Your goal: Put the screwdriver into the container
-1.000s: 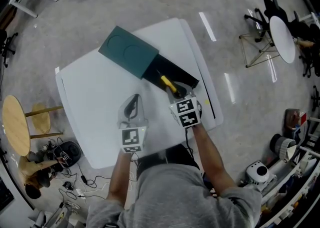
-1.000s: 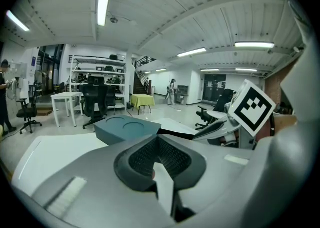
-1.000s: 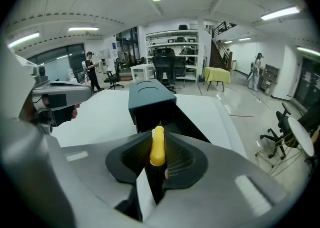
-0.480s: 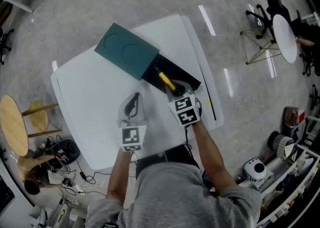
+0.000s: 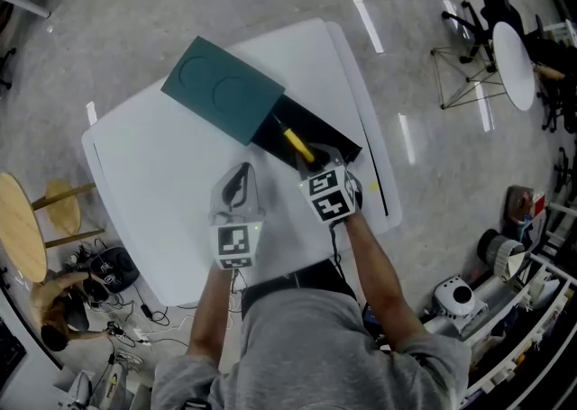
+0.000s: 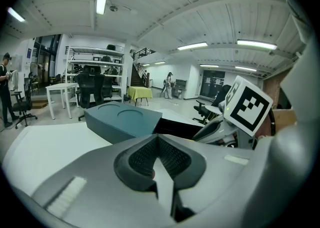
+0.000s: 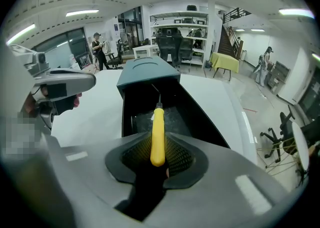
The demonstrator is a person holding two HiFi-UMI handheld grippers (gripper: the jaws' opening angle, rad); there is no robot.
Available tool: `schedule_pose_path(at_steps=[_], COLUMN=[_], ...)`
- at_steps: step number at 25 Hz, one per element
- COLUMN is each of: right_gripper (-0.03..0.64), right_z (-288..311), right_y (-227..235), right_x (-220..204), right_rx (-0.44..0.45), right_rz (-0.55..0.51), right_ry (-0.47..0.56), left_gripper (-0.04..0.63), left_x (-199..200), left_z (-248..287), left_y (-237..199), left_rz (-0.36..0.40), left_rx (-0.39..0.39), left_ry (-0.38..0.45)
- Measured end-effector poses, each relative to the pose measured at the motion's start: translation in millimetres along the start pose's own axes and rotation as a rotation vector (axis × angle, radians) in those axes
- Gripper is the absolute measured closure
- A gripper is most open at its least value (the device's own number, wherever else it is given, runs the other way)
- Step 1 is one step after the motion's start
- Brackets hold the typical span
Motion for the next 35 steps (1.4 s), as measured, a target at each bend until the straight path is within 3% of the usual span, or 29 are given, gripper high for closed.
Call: schedule_pose_path(at_steps=[17, 35], right_gripper=[0.529, 0.489], right_z=[9, 2], right_y=[5, 5], right_x=[-1, 6], right_rx=[-0.033, -0.027], right_rz=[0.011, 0.040], right_ry=[-0.076, -0.009], left_gripper=[0.583, 0.583], left_x=[-1, 6], left_z=[6, -7], left_y=[-4, -10], left_rz=[-0.007, -0.005], left_rx=[-0.007, 0.014], left_ry=[-0.010, 0.007])
Point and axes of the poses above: the fingertips, and each gripper's own axes: z forward along the fingers, y to its right, x out of its top, the point moved 2 cm from there along -z, backward along the fingers, and after that the axes turned 4 degrees about x, right-handed, at the moved point
